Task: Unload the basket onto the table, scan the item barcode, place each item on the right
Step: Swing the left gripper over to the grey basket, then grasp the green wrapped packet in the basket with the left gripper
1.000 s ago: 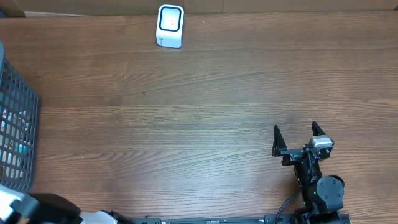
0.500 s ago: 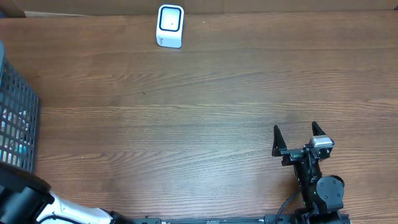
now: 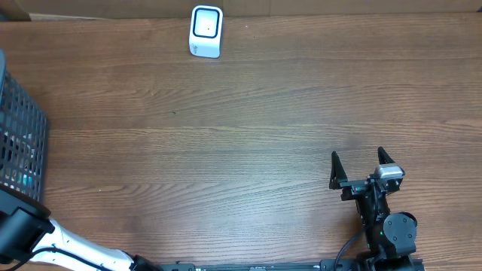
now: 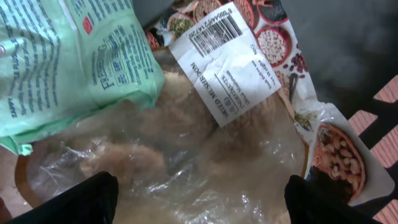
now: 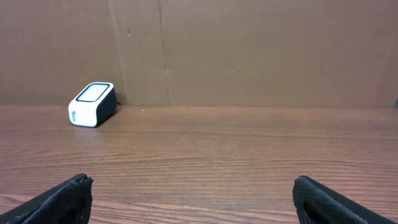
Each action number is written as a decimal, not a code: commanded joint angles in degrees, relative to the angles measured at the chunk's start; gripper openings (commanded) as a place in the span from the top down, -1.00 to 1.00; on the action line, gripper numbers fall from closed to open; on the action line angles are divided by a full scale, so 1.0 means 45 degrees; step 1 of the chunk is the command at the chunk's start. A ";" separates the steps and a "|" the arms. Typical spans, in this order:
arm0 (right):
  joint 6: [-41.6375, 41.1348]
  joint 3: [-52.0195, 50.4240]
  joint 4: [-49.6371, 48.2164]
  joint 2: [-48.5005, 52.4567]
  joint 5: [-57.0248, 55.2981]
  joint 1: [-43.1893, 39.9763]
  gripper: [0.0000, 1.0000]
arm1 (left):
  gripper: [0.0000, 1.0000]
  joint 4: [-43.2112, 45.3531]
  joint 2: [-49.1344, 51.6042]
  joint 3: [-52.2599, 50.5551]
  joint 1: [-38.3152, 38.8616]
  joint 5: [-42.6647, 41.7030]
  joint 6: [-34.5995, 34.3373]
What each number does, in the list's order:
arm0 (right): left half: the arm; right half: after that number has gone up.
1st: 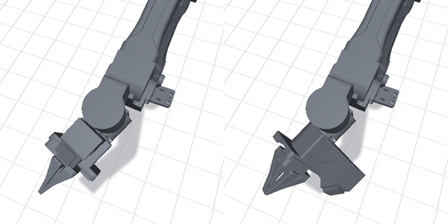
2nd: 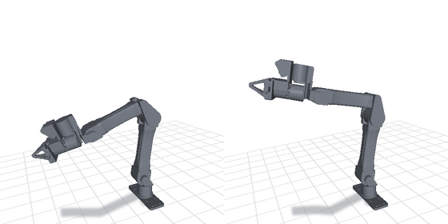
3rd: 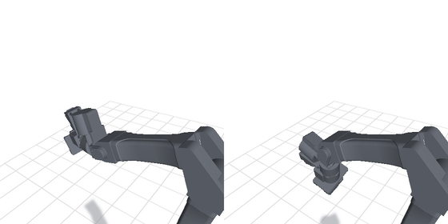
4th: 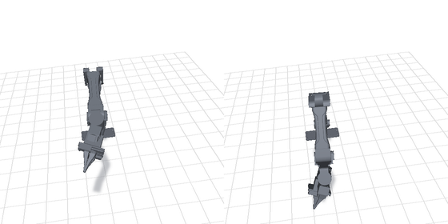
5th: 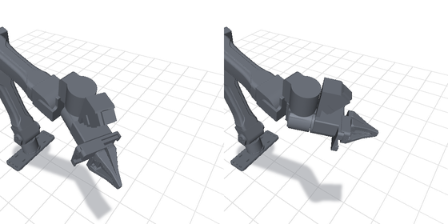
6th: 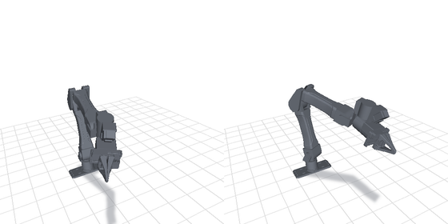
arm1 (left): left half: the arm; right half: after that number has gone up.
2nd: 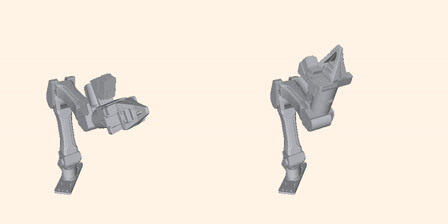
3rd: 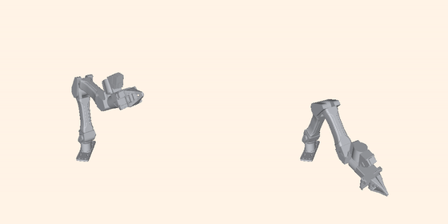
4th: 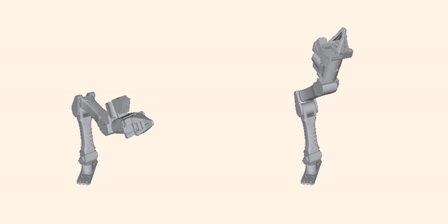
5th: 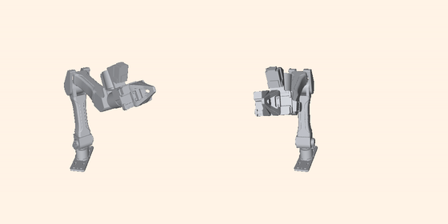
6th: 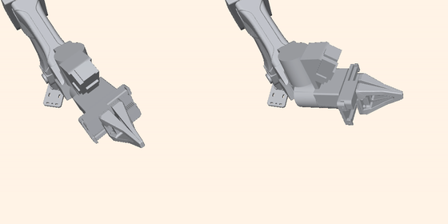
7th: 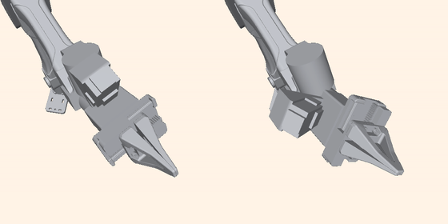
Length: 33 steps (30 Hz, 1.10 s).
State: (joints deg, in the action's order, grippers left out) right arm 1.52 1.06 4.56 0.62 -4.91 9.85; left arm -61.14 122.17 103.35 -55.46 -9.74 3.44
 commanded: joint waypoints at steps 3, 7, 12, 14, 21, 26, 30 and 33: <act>0.0063 -0.0136 -0.0053 -0.0102 -0.0029 0.0073 -1.00 | -0.68 -0.0607 0.0131 -0.0005 0.0228 -0.0180 0.0287; 0.0063 -0.0136 -0.0053 -0.0102 -0.0029 0.0073 -1.00 | -0.75 -0.0908 0.0131 -0.0005 0.0379 -0.0058 0.0301; 0.0063 -0.0136 -0.0053 -0.0102 -0.0029 0.0073 -1.00 | -0.79 -0.0937 0.0398 -0.0010 0.0529 0.0359 0.0826; 0.0058 -0.0136 -0.0053 -0.0102 -0.0029 0.0073 -1.00 | -0.82 -0.0942 0.0758 -0.0010 0.0578 0.0364 0.0957; 0.0063 -0.0136 -0.0053 -0.0102 -0.0029 0.0073 -1.00 | -0.15 -0.0588 0.1331 -0.0005 0.0578 0.0631 0.0952; 0.0058 -0.0136 -0.0053 -0.0102 -0.0029 0.0073 -1.00 | 0.92 -0.0544 0.1326 0.0136 0.0573 0.0622 0.0957; 0.0063 -0.0136 -0.0053 -0.0102 -0.0029 0.0073 -1.00 | 0.92 -0.0850 0.1224 0.0777 0.0573 0.0593 0.0952; 0.0063 -0.0136 -0.0053 -0.0102 -0.0029 0.0073 -1.00 | 0.92 -0.1137 0.0942 0.1651 0.0573 0.0593 0.0928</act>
State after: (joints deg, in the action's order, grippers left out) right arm 1.50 1.06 4.54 0.62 -4.93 9.85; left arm -65.60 125.95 106.43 -53.21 -6.61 7.51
